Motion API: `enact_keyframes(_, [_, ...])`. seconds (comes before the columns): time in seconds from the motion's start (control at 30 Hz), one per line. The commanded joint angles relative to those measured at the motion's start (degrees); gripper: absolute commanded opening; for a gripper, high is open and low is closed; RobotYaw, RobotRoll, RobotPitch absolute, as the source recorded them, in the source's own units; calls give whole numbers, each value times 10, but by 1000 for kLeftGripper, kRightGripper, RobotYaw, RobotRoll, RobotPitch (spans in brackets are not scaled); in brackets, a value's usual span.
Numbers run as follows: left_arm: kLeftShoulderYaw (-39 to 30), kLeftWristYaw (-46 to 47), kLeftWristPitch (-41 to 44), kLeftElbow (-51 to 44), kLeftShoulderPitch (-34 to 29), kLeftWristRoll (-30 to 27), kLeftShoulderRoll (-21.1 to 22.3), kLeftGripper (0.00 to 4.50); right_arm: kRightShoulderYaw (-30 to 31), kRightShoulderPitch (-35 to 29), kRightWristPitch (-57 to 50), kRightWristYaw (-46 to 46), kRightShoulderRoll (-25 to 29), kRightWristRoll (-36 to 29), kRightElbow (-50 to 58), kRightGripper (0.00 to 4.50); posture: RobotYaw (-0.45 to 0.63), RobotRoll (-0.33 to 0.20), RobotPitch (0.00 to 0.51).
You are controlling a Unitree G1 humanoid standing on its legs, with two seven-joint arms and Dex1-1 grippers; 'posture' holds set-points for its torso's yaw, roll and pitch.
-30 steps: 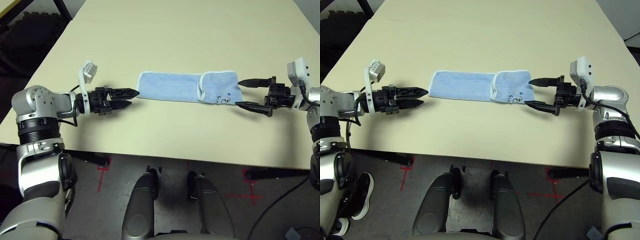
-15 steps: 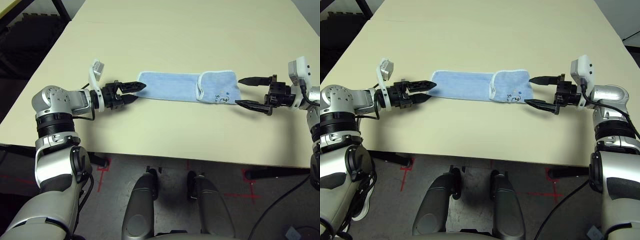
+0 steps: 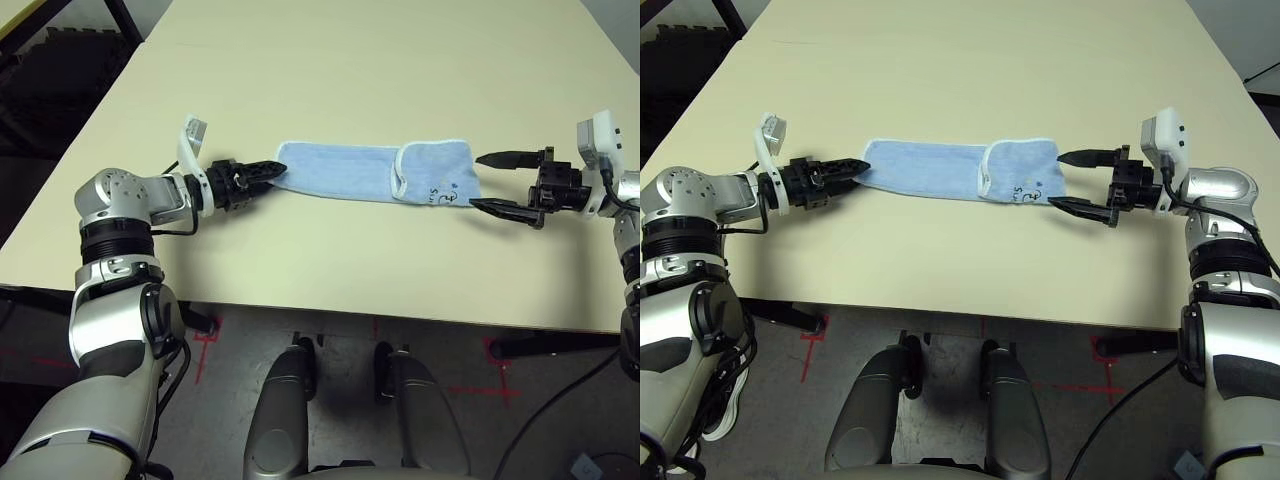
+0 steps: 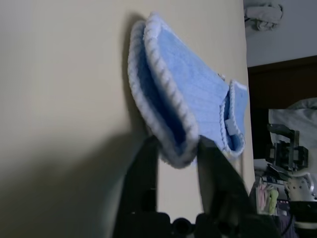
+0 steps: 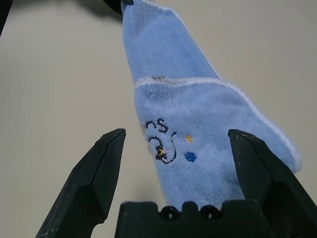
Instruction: Fold the towel and set it aside.
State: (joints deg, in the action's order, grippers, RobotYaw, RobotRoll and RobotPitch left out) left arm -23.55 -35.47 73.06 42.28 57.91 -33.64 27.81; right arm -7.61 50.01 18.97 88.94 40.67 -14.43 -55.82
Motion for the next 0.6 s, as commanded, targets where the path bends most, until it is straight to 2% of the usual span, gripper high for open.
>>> enact_keyframes(0.03, [4, 13, -14, 21, 4, 8, -1, 63, -5, -19, -5, -1, 4, -6, 14, 4500, 78, 0, 220])
enact_keyframes(0.17, [12, 11, -20, 25, 4, 11, 9, 22, -5, -22, -9, -5, 4, -8, 20, 4500, 81, 0, 220])
enact_keyframes(0.27, [40, -10, -18, 12, -1, 19, 33, 22, -7, -23, -13, -9, 3, -10, 22, 4500, 85, 0, 221])
enact_keyframes(0.4, [113, -83, -21, -14, -12, 35, 101, 22, -6, -25, -17, -12, 4, -11, 24, 4500, 96, 0, 221])
enact_keyframes(0.6, [179, -170, -42, -12, -20, 59, 181, 22, -5, -22, -16, -16, 2, -10, 18, 4500, 103, 0, 219])
